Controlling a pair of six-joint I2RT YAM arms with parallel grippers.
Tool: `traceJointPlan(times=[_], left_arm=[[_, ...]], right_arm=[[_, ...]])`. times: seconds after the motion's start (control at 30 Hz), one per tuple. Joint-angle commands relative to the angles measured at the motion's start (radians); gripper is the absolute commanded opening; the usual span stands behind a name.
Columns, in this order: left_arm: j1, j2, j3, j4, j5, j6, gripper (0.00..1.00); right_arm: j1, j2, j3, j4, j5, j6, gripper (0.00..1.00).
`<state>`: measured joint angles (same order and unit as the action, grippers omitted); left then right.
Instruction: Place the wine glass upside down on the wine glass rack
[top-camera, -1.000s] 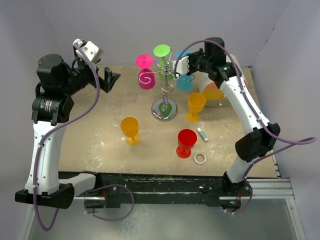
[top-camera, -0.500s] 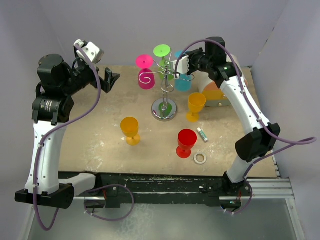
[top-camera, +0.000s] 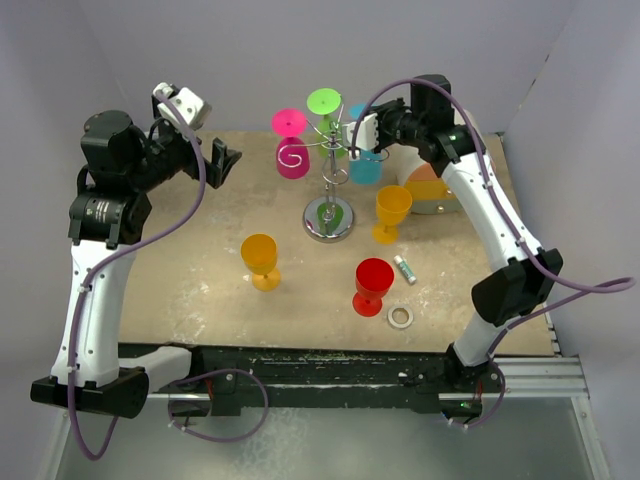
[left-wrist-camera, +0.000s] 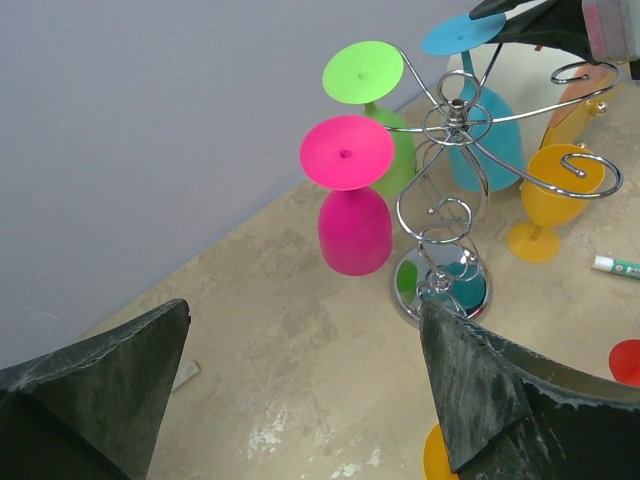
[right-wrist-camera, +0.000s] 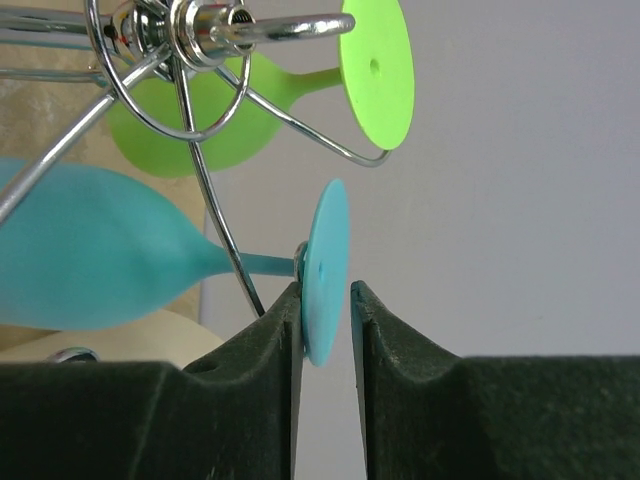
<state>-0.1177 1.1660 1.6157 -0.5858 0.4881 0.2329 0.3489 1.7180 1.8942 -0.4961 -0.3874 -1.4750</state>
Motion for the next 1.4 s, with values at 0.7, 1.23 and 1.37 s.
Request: traceJointPlan(times=[0.7,1.23,1.37], left_arm=[[0.011,-0.043,-0.106,0.020,-0.029,0.121,0.99],[-0.016,-0.014,-0.337,-0.210,0.193,0.384,0.95],[-0.068,0.015,-0.387,-0.209,0.147,0.402,0.93]], right_arm=[[0.006,-0.129,0.008,-0.074,-0.175,0.178,0.36],[0.005,-0.365,-0.051,-0.163,0.009,0.646,0.65],[0.005,-0.433,-0.094,-0.224,0.020,0.720,0.74]])
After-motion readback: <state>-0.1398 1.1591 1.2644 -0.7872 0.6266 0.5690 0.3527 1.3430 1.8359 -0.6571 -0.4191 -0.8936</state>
